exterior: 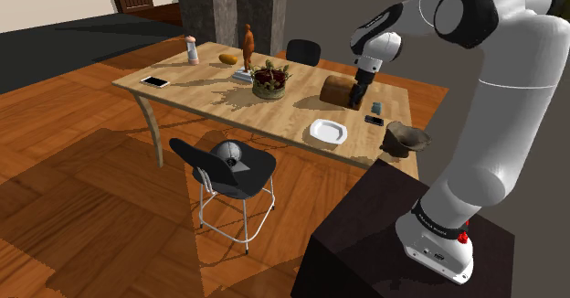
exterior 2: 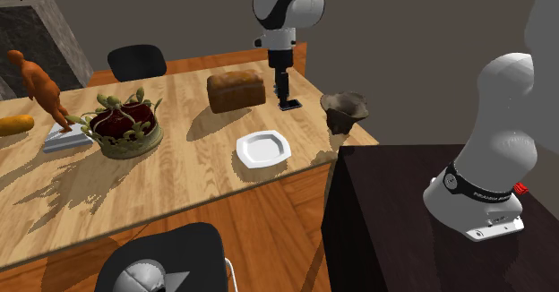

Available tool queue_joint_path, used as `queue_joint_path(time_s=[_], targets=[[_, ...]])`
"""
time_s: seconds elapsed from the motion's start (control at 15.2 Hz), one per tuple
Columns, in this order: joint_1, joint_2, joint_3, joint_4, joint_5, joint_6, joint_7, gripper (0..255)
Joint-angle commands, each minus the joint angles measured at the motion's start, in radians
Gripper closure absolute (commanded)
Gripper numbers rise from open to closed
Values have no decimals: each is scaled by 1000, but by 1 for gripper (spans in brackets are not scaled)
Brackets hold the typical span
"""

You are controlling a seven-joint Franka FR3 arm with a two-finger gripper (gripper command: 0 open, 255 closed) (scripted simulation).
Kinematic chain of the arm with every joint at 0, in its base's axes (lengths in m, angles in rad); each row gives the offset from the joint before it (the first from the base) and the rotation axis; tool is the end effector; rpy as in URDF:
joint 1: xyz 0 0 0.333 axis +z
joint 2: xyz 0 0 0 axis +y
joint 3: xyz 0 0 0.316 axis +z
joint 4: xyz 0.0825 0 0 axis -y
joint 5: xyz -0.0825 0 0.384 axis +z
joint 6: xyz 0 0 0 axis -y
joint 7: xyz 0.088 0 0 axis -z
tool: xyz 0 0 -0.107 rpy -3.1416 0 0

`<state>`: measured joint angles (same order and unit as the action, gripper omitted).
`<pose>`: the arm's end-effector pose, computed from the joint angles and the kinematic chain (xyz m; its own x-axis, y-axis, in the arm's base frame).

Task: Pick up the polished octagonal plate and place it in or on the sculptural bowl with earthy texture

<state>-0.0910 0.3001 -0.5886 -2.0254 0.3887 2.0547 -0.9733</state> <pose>0.4602 -0.3353 0.3081 0.9968 0.0797 -0.0114 0.0743 -0.9648 -0.2522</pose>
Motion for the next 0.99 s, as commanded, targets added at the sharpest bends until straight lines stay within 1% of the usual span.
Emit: queue_joint_path(time_s=[0.0, 0.33, 0.66, 0.92], targets=[[-45, 105, 20, 81, 62, -24, -58, 0], [-163, 333, 81, 290, 157, -91, -141, 0], [-277, 558, 141, 540, 206, -171, -170, 0], [-270, 573, 152, 514, 219, -131, -179, 0]])
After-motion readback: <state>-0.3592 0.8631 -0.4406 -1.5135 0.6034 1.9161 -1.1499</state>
